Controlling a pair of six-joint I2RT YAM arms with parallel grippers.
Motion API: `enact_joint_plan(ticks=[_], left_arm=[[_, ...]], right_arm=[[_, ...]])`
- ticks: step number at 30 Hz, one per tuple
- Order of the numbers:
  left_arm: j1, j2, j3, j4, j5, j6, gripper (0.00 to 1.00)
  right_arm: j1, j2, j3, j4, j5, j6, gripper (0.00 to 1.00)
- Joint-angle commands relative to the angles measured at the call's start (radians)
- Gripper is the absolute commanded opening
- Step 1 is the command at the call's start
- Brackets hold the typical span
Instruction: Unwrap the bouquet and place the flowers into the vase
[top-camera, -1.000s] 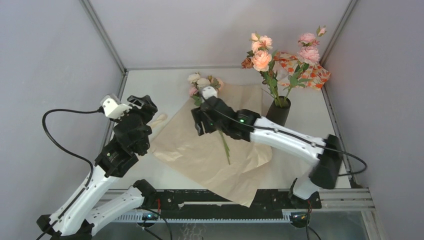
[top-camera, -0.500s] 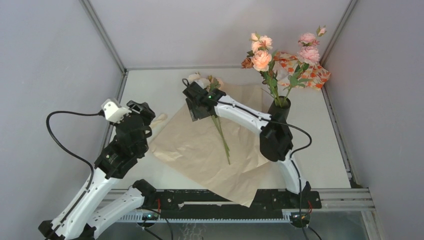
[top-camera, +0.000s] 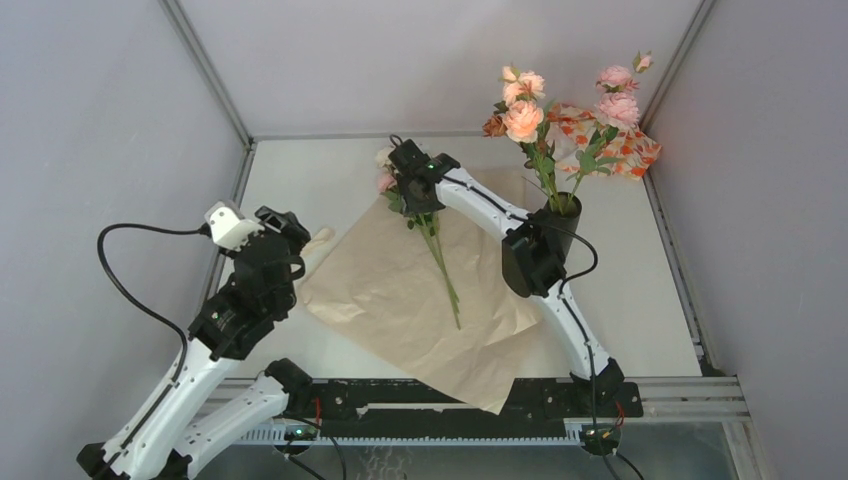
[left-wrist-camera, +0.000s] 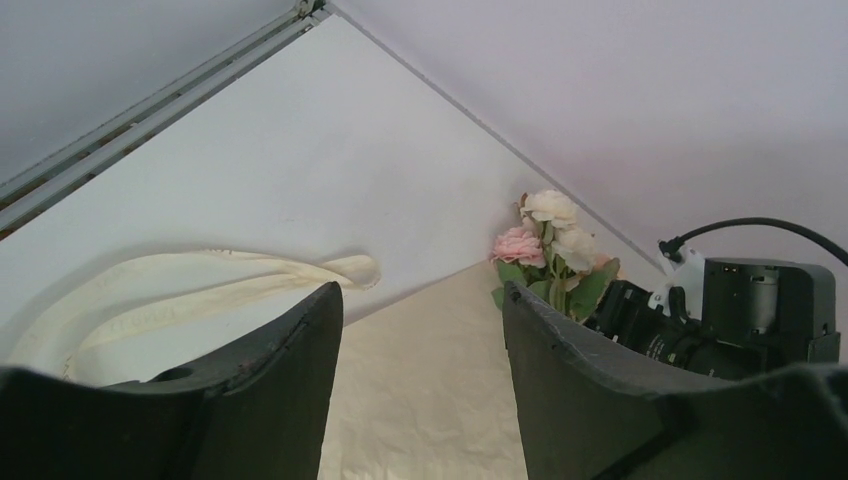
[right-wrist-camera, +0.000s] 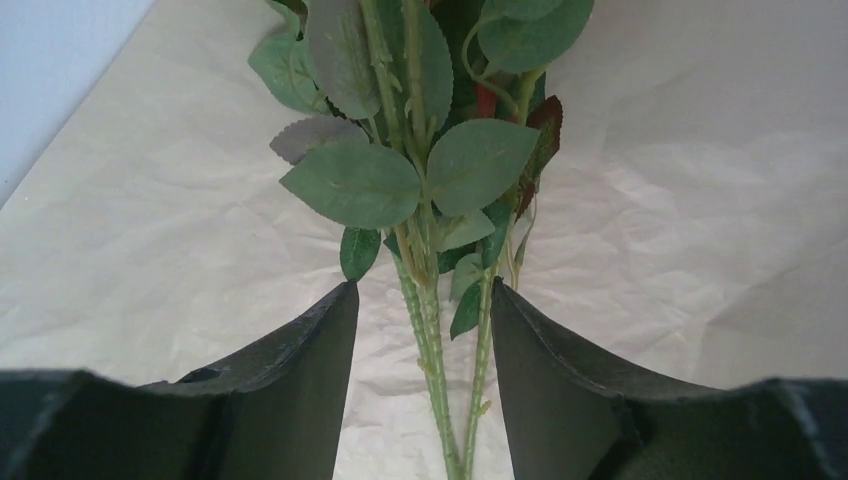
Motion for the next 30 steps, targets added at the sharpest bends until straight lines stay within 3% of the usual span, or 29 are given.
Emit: enact_joint_plan(ticks=[1, 5, 12, 18, 25, 28, 30], left_arm=[[0.005, 0.003, -0.028, 0.014, -0.007, -0.008, 0.65], [0.006, 0.024, -0.032, 0.030, -0.012, 0.011, 0.66], [0.006, 0.041, -0.037, 0.031, -0.001, 0.009, 0.66], [0.006, 0.036, -0.040, 0.031, 0.006, 0.015, 0.66], [0.005, 0.023, -0.045, 0.033, 0.004, 0.025, 0.66], [0.005, 0.018, -0.047, 0.033, 0.005, 0.027, 0.66], [0.006, 0.013, -0.048, 0.033, 0.006, 0.027, 0.66]], right_arm=[[0.000, 0.018, 0.055, 0.009, -0.033, -0.038, 0.60], [-0.002, 0.053, 0.089, 0.012, -0.053, -0.041, 0.59], [-0.013, 0.098, 0.109, 0.004, -0.069, -0.042, 0.40], [-0.037, 0.102, 0.109, -0.001, -0.059, -0.035, 0.39], [-0.029, 0.076, 0.099, 0.028, -0.058, -0.055, 0.16], [-0.008, 0.046, 0.094, 0.052, -0.030, -0.082, 0.01], [0.001, 0.021, 0.092, 0.057, -0.013, -0.093, 0.00]])
